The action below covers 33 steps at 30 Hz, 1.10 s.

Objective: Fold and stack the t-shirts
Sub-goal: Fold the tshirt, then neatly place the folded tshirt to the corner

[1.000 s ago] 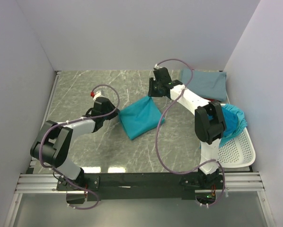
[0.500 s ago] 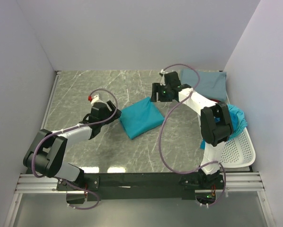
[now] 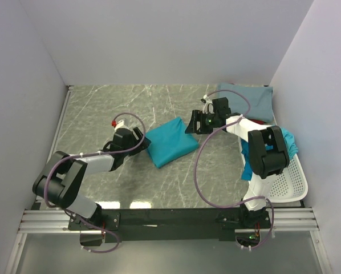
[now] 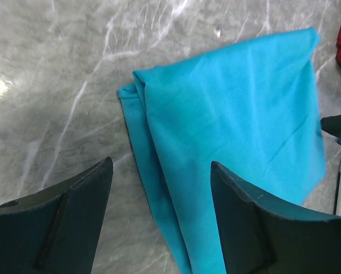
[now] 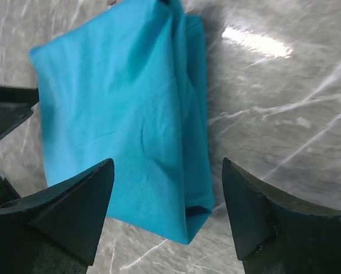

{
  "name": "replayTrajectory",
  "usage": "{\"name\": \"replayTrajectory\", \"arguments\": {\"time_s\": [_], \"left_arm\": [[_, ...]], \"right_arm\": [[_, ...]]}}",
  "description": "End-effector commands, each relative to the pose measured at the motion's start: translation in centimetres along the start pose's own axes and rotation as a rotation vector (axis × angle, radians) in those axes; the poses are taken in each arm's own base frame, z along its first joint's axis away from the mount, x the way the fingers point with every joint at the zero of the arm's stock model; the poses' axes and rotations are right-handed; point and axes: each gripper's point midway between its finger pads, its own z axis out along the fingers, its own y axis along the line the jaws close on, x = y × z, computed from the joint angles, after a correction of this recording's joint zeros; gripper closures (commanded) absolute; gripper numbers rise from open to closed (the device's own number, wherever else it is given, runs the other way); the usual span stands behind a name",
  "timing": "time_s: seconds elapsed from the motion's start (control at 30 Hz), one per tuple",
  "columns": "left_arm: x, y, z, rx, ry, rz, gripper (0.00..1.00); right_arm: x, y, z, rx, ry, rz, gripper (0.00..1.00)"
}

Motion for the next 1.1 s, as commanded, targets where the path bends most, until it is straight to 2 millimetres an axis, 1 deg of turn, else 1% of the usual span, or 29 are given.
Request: {"name": "replayTrajectory", "arguments": {"time_s": [0.0, 0.1, 0.3, 0.4, 0.43, 0.5, 0.53, 0.6, 0.63, 0.7, 0.73, 0.77, 0.8, 0.83, 0.93, 1.07], "left_arm": [[0.6, -1.0, 0.6, 0.054, 0.014, -0.011, 0.26], [1.3, -0.9, 1.0, 0.05, 0.028, -0.01, 0.28], [2.7, -0.7, 2.0, 0.063, 0.071, -0.017, 0.35], [3.3, -0.2, 2.3, 0.049, 0.087, -0.015, 0.43], [3.4, 0.1, 2.4, 0.036, 0.086, -0.013, 0.48], [3.8, 0.9, 2.3, 0.009, 0.093, -0.01, 0.54], [4.0, 1.1, 2.3, 0.001, 0.096, -0.008, 0.61], [4.4, 1.7, 2.1, -0.01, 0.106, -0.009, 0.66], [4.5, 1.8, 2.1, -0.013, 0.108, -0.012, 0.72], [4.9, 2.2, 2.0, -0.024, 0.116, -0.015, 0.76], [5.1, 2.4, 2.0, -0.028, 0.121, -0.017, 0.83], [5.4, 2.7, 1.9, -0.037, 0.129, -0.016, 0.86], [5.5, 2.8, 1.9, -0.039, 0.131, -0.015, 0.88], [5.2, 3.3, 2.0, -0.067, 0.115, -0.012, 0.92], [5.4, 3.9, 2.0, -0.091, 0.118, -0.004, 1.0], [5.7, 4.2, 2.1, -0.098, 0.126, -0.002, 1.0]], "right_arm": [[-1.4, 2.4, -0.9, -0.126, -0.057, -0.047, 0.16], [-0.6, 2.0, -0.6, -0.136, -0.043, -0.019, 0.13], [0.7, 1.2, 0.3, -0.147, -0.005, 0.022, 0.11], [1.2, 0.6, 0.6, -0.13, 0.002, 0.041, 0.11], [1.2, 0.6, 0.5, -0.132, 0.001, 0.044, 0.11], [1.3, 0.4, 0.6, -0.128, 0.004, 0.054, 0.11], [1.4, 0.3, 0.6, -0.124, 0.006, 0.059, 0.11], [1.6, 0.3, 0.6, -0.125, 0.01, 0.063, 0.11], [1.7, 0.3, 0.6, -0.126, 0.011, 0.066, 0.11], [2.0, 0.2, 0.8, -0.129, 0.016, 0.071, 0.11], [2.0, 0.2, 0.8, -0.13, 0.019, 0.075, 0.11], [2.2, 0.2, 0.9, -0.13, 0.023, 0.077, 0.11], [2.3, 0.1, 0.9, -0.132, 0.028, 0.078, 0.11], [2.5, 0.1, 1.0, -0.133, 0.035, 0.083, 0.11], [3.1, 0.0, 1.4, -0.142, 0.06, 0.095, 0.11], [3.7, 0.2, 1.9, -0.157, 0.085, 0.105, 0.11]]}}
